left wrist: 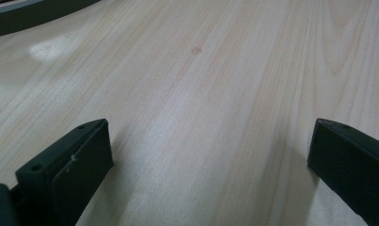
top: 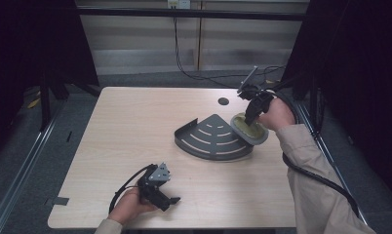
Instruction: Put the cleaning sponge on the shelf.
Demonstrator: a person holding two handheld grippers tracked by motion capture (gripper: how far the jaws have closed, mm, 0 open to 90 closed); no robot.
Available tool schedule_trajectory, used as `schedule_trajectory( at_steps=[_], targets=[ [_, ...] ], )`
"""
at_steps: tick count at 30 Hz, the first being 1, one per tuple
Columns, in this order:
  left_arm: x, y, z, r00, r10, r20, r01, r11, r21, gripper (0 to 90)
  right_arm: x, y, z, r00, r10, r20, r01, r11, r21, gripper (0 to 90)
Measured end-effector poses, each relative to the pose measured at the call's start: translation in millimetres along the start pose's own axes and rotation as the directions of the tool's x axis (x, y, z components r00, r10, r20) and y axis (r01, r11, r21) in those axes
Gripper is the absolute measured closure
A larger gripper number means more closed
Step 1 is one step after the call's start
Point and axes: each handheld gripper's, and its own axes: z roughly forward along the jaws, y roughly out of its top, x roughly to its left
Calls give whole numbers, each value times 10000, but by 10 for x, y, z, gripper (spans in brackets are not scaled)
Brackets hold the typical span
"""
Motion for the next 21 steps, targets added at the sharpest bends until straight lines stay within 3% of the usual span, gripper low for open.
schedule_trajectory(
  at_steps=[21],
  targets=[
    [0,0,0,10000,0,0,0,10000,3,0,100,147,123,9997,-243,-33,243,9997,-9,714]
  ],
)
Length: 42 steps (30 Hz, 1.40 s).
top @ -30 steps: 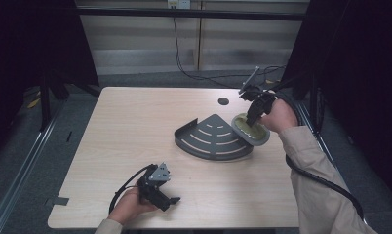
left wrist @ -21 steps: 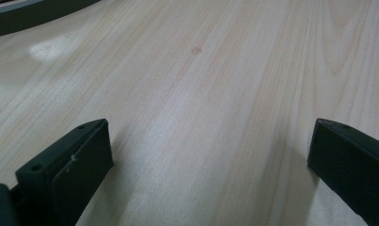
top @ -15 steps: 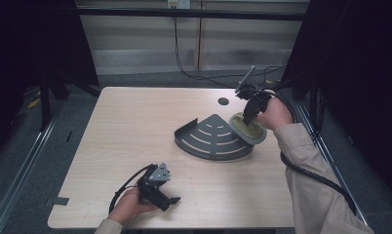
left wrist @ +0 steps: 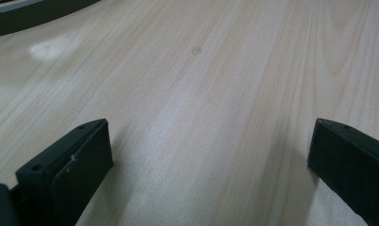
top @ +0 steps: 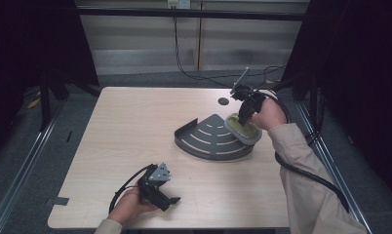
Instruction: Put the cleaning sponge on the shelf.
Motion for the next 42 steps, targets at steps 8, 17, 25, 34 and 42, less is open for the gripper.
schedule_trajectory(
  at_steps=[8,17,25,34,42],
  targets=[
    [-1,0,1,10000,-19,-5,19,10000,-19,0,24,32,97,9999,-11,-115,11,10000,-1,714],
    [-1,0,1,10000,-25,-3,25,10000,-24,0,19,52,190,9997,79,-250,-78,10000,13,714],
    [-1,0,1,10000,-26,-4,26,10000,-23,0,45,77,247,9996,-23,-274,23,10000,-1,714],
    [-1,0,1,10000,-25,-4,25,10000,-25,0,73,101,306,9993,-63,-357,65,10000,41,713],
    [-2,0,2,10000,-37,-5,37,10000,-34,0,82,113,354,9991,-82,-406,83,10000,23,713]
  ],
)
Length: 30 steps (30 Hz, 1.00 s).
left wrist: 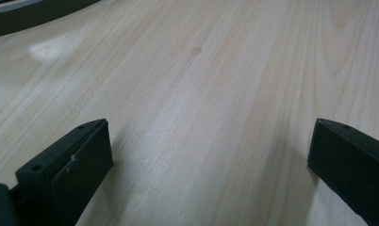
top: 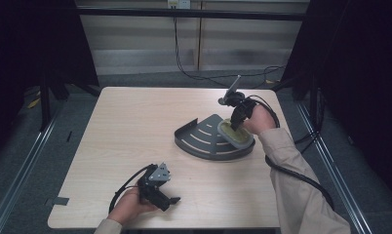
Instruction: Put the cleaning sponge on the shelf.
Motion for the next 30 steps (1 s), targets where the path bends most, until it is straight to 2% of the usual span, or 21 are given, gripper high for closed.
schedule_trajectory(
  at_steps=[30],
  targets=[
    [0,0,0,10000,-3,1,3,10000,3,0,0,-2,127,9999,111,-126,-112,9999,-69,712]
  ],
)
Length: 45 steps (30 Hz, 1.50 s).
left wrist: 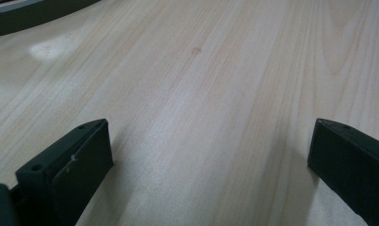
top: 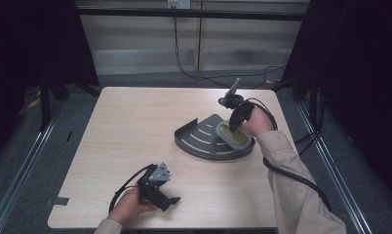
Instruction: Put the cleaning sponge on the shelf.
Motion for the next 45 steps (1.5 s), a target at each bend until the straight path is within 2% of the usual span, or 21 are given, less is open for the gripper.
schedule_trajectory(
  at_steps=[45],
  targets=[
    [0,0,-1,10000,2,-8,-2,10000,7,0,-89,-74,211,9997,233,4,-233,9997,75,709]
  ],
)
